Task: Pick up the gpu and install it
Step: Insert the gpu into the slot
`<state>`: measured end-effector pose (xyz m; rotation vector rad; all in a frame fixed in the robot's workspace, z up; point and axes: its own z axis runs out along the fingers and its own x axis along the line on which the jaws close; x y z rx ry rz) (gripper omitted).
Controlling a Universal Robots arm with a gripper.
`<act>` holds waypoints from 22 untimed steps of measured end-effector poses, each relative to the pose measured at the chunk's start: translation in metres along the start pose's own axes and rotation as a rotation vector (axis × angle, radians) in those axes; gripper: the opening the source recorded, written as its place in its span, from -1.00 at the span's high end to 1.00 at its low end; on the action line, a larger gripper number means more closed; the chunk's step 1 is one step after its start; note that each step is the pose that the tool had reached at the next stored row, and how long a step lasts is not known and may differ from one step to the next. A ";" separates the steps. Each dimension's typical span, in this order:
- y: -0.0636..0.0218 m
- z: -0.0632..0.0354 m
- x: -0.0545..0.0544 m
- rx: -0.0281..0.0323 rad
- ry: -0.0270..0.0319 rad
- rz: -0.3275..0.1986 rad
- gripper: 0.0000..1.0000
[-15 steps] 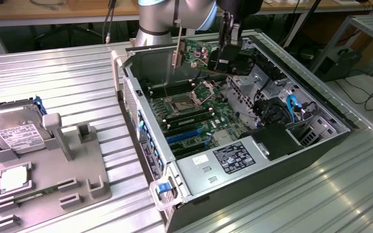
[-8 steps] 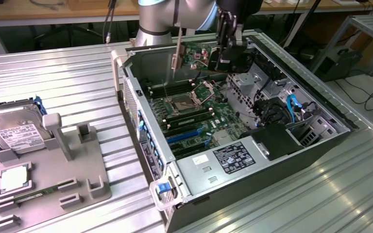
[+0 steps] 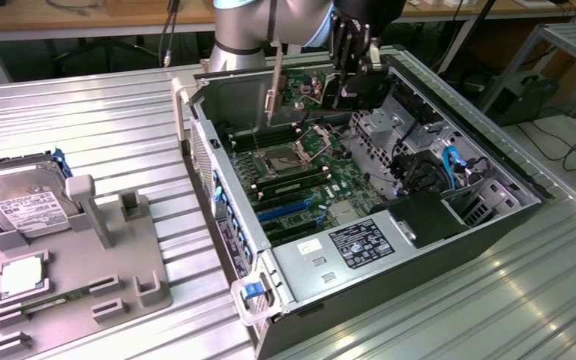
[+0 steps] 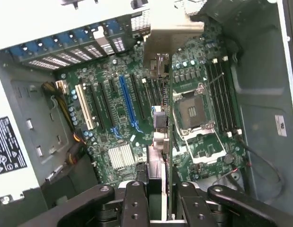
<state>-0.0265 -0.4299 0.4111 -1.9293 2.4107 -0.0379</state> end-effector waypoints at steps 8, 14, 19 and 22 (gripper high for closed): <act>0.0000 0.0000 0.000 -0.0033 -0.0067 -0.126 0.44; 0.0000 0.0001 0.000 -0.0038 -0.0067 -0.132 0.44; 0.0000 0.0007 0.000 -0.0047 -0.0088 -0.166 0.44; 0.0002 0.0027 0.000 -0.0048 -0.0088 -0.166 0.44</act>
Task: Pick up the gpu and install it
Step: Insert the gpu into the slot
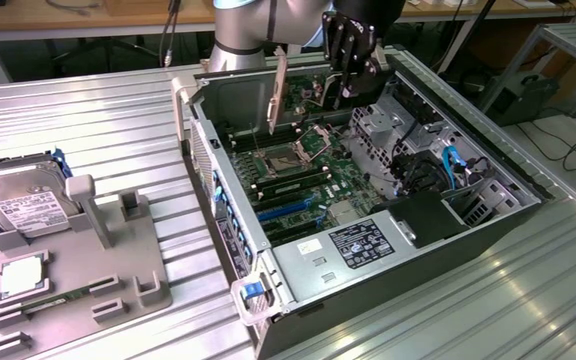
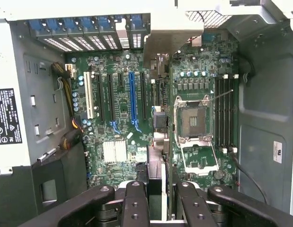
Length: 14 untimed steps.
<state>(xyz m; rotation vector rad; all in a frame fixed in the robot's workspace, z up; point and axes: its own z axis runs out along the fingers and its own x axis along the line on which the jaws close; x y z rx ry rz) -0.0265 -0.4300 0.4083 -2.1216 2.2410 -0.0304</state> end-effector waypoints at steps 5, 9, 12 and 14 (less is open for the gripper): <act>0.0002 0.0045 0.000 0.0000 0.0001 0.000 0.44; 0.0003 0.0055 0.000 0.0075 -0.0012 -0.001 0.44; 0.0003 0.0056 0.000 0.0096 -0.0021 -0.001 0.44; 0.0003 0.0056 0.000 0.0096 -0.0021 -0.001 0.44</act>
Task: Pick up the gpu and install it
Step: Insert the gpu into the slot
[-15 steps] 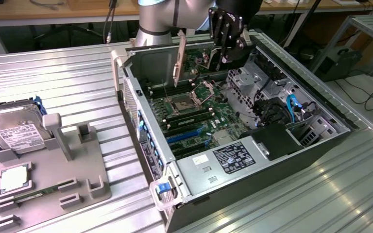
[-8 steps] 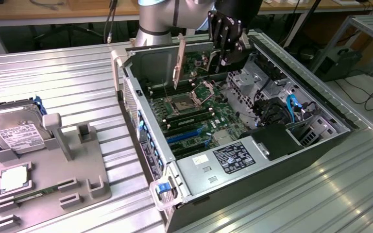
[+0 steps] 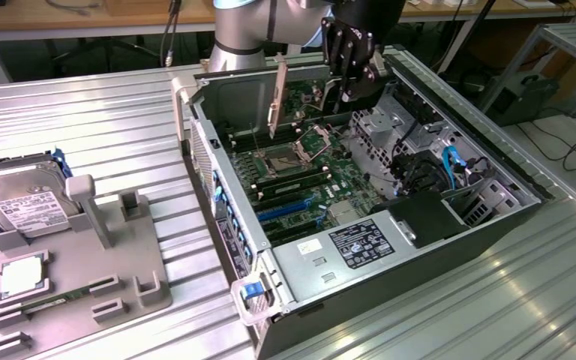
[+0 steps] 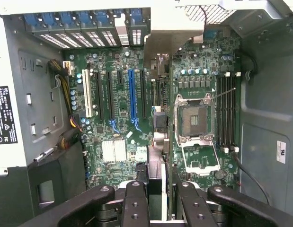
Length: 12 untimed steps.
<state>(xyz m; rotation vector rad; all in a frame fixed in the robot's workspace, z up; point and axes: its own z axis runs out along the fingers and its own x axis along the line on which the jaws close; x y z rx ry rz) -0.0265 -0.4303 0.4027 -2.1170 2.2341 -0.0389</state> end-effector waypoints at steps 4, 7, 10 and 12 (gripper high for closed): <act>0.0000 0.0000 0.000 0.0000 0.0001 0.000 0.44; 0.0001 0.0014 0.000 0.0000 -0.0001 0.000 0.44; 0.0003 0.0039 0.000 -0.0006 -0.0004 -0.007 0.44; 0.0006 0.0068 0.000 -0.0017 -0.0007 -0.011 0.44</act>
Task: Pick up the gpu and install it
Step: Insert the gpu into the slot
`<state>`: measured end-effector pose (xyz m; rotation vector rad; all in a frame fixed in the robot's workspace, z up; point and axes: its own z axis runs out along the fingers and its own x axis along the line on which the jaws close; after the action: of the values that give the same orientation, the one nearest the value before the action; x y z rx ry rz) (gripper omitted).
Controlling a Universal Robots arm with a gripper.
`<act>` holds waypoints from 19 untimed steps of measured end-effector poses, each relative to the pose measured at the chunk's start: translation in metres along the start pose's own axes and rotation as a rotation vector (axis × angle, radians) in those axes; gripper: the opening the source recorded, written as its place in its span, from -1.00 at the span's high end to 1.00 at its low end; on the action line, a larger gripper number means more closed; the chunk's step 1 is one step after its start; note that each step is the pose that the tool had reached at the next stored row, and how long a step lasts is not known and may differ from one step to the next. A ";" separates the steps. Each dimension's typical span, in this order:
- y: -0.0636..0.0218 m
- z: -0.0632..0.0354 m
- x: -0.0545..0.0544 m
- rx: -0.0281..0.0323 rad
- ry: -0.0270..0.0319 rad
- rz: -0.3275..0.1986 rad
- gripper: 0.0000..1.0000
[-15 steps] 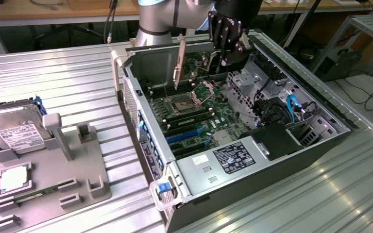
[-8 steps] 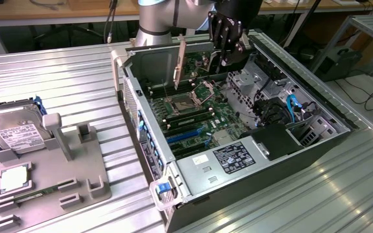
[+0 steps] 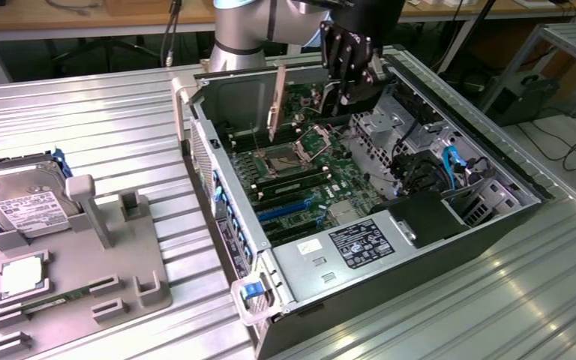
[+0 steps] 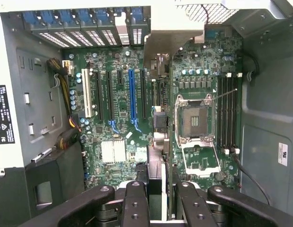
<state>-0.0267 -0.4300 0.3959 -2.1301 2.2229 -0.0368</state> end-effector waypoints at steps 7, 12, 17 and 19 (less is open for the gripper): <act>0.0003 0.0047 0.001 -0.0119 -0.0053 -0.004 0.44; 0.0003 0.0059 0.001 -0.0119 -0.0028 -0.004 0.44; 0.0063 0.0126 0.002 -0.0118 -0.0028 -0.004 0.44; 0.0098 0.0161 0.002 -0.0118 -0.0028 -0.004 0.44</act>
<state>-0.0355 -0.4309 0.3792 -2.1394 2.2227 -0.0210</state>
